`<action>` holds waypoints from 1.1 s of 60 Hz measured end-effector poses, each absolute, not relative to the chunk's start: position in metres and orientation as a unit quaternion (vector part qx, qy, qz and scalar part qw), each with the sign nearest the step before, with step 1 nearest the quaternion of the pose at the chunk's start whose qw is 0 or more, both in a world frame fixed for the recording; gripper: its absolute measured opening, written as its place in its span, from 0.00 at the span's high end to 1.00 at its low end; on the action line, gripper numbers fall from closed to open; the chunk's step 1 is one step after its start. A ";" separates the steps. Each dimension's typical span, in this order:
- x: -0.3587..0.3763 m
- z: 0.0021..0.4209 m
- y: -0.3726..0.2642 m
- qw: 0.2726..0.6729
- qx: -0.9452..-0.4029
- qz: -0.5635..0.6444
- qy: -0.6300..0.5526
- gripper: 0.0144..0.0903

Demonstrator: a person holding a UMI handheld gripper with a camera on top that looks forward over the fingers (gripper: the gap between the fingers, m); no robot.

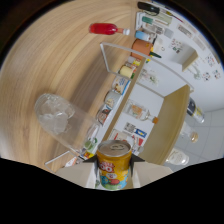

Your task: Make me a cup of Vodka Sunrise.

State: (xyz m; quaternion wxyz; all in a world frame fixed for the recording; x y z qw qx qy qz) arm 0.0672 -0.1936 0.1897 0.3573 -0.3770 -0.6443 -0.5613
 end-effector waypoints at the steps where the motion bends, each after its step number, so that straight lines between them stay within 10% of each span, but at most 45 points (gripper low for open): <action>1: 0.067 0.192 -0.195 0.365 -0.385 -0.558 -0.639 0.53; 29: 0.110 0.319 -0.233 0.686 -0.683 -0.177 -0.177 0.52; 44: 0.201 0.282 -0.235 0.680 -0.732 -0.028 0.010 0.52; 66: 0.274 0.116 -0.221 0.584 -0.808 0.005 0.073 0.52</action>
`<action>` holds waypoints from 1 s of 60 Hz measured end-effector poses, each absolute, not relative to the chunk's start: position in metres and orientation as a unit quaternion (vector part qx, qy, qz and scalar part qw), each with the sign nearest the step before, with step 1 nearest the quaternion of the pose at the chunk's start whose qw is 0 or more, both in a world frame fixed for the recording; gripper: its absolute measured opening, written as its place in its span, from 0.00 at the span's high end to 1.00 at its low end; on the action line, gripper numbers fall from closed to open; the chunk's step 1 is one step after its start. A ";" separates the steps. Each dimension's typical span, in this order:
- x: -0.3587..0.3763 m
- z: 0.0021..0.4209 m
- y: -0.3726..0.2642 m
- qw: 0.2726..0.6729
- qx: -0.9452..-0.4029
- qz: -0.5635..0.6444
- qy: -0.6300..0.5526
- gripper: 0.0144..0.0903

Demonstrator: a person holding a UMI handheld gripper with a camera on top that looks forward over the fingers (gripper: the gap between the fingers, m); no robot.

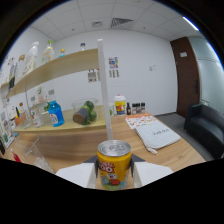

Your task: Make me a cup of Vodka Sunrise.

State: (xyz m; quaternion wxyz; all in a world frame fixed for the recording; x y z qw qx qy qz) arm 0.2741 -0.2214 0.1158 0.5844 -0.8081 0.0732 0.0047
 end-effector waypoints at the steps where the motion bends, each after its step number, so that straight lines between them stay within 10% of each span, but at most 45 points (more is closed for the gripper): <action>1: 0.274 0.110 -0.221 0.580 -0.811 0.004 0.071 0.52; 43: 0.269 0.048 -0.236 0.541 -0.841 0.000 0.003 0.47; 52: 0.275 0.054 -0.247 0.520 -0.854 -0.012 0.012 0.09; 60: 0.272 0.100 -0.263 0.541 -0.840 -0.028 0.012 0.07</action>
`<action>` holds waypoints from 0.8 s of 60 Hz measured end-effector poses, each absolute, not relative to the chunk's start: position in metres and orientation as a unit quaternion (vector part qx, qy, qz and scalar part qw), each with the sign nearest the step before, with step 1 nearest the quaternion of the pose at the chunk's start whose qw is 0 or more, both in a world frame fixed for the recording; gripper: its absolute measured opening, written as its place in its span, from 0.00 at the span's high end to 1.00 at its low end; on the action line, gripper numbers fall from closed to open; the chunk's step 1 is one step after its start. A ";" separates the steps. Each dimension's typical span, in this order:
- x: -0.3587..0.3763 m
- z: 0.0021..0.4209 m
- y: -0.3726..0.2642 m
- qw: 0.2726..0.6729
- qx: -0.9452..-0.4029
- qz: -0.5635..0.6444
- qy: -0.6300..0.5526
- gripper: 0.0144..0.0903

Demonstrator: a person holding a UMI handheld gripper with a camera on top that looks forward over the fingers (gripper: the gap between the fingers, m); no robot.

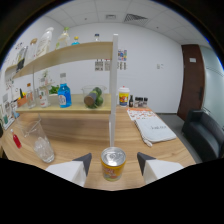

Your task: Make me a cup of Vodka Sunrise.

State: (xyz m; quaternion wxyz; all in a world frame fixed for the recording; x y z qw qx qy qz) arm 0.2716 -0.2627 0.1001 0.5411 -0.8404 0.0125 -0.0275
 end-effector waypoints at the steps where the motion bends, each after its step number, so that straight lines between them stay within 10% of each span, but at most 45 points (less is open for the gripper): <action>1: 0.269 0.107 -0.265 0.544 -0.838 -0.028 0.012 0.06; 48: -0.022 0.204 -0.264 0.607 -0.790 0.068 -0.041 0.07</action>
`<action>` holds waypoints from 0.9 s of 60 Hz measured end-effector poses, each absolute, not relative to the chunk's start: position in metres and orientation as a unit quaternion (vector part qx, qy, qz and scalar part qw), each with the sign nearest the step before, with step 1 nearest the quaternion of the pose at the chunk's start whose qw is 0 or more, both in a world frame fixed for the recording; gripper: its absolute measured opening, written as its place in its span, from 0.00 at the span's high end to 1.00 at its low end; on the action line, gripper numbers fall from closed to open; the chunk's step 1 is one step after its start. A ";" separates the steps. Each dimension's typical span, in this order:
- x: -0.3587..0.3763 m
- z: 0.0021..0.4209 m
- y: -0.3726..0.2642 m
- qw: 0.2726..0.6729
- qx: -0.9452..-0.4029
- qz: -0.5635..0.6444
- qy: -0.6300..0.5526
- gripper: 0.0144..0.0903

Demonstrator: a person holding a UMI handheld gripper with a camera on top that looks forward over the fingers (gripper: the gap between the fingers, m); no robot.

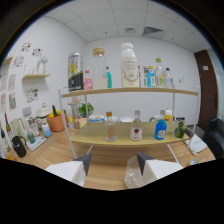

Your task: Make me a cup of Vodka Sunrise.

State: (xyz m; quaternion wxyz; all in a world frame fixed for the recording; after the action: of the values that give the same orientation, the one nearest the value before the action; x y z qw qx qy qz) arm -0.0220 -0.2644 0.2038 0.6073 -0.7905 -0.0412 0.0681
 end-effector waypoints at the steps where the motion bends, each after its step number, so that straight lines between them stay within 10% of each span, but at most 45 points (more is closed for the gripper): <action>1: -0.028 0.207 -0.259 0.611 -0.788 0.071 -0.041 0.07; 20: -0.063 0.216 -0.140 0.628 -0.776 0.032 -0.038 0.16; 37: -0.048 0.190 -0.104 0.606 -0.795 -0.015 -0.026 0.69; 54: -0.051 0.192 -0.111 0.599 -0.800 0.015 -0.027 0.72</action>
State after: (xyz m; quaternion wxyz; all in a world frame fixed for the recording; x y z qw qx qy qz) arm -0.0511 -0.1113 0.1917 0.5991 -0.8001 -0.0265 0.0154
